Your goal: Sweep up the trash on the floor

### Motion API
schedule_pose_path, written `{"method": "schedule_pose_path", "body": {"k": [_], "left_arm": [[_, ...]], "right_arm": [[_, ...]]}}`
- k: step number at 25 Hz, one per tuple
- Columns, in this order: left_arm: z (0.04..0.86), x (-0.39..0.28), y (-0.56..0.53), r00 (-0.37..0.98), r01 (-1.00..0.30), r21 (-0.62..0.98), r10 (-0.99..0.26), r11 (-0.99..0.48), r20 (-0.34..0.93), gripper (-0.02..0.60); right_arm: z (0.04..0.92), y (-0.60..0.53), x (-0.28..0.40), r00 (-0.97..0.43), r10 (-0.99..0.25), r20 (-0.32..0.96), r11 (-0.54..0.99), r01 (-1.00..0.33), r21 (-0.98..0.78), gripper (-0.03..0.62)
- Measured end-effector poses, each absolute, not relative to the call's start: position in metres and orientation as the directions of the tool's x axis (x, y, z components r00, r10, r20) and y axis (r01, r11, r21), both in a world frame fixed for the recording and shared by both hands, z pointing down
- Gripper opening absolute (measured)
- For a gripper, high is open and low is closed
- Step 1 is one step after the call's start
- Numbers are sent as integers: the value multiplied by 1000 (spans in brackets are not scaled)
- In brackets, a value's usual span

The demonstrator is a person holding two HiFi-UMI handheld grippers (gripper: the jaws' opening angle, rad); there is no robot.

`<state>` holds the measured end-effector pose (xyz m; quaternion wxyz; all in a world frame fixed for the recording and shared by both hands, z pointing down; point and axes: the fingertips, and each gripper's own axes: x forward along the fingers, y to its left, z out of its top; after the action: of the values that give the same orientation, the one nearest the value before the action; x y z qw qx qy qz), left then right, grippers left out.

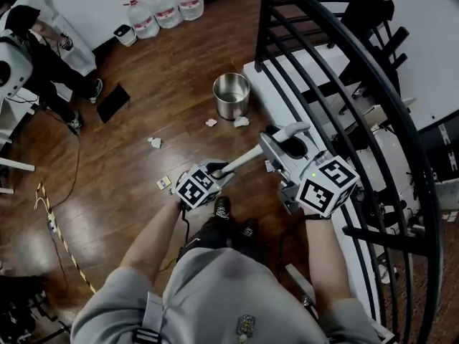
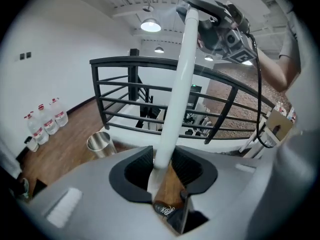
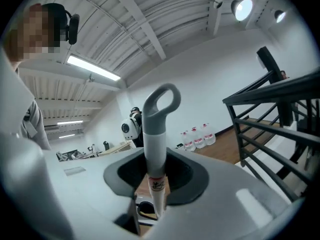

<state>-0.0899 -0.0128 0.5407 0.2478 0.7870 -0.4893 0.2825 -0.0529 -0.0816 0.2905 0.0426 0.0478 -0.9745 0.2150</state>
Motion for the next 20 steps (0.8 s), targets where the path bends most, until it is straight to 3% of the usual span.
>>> {"method": "schedule_pose_path", "body": {"k": [8,14,20], "left_arm": [[589,-206,93,292,-943,112,-620,-313,729,124],[631,-289,151,362,-918,170,-584,-358,726,124],[697,-358,204,444,-874,255,-468,-413,764,124]], "right_arm": [[342,24,-166,-983,44,178,898,-39,-439,91],[381,83,-263,-965,0,261,897,-116,-427,91],[448,136,-346,-930,-5,369,868,-187,-460,91]]}}
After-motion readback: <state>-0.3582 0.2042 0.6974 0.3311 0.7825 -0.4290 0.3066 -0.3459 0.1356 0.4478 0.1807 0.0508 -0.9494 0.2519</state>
